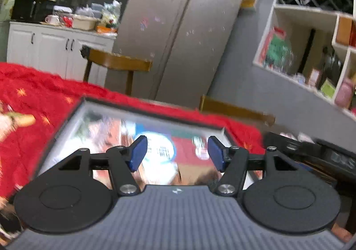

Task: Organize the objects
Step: 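Lower both items into the box and open both grippers, then withdraw both grippers and move the right gripper toward the red candy bar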

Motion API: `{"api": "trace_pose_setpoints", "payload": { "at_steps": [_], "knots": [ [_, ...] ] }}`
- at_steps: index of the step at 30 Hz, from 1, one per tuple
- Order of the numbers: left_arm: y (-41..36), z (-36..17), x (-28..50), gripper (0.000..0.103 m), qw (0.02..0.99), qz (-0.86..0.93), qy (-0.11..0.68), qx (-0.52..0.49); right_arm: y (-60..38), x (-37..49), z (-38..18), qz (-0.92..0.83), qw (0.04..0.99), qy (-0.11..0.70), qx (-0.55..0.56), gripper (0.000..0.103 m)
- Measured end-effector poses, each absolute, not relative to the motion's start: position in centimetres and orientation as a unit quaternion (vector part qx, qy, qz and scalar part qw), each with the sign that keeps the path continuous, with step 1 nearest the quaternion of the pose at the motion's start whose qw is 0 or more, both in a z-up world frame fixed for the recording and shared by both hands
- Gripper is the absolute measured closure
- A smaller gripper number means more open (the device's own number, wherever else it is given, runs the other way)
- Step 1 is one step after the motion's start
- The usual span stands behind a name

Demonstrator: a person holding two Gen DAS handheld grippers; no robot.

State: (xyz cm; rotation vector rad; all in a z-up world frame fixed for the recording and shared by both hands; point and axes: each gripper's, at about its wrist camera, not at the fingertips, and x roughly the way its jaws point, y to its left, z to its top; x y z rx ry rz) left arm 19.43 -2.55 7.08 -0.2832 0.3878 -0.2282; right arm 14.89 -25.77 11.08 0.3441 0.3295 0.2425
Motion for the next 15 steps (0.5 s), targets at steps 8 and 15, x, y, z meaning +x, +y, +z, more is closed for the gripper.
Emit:
{"api": "trace_pose_setpoints", "payload": {
  "at_steps": [8,15],
  "knots": [
    [-0.1,11.7,14.3,0.022,0.962,-0.132,0.194,-0.142,-28.0,8.5,13.3,0.133,0.968,0.095,0.188,0.0],
    [-1.2,8.9,8.7,0.022,0.966,-0.138,0.206,-0.072,-26.4,9.0,10.0,0.137,0.968,0.15,0.144,0.0]
  ]
}}
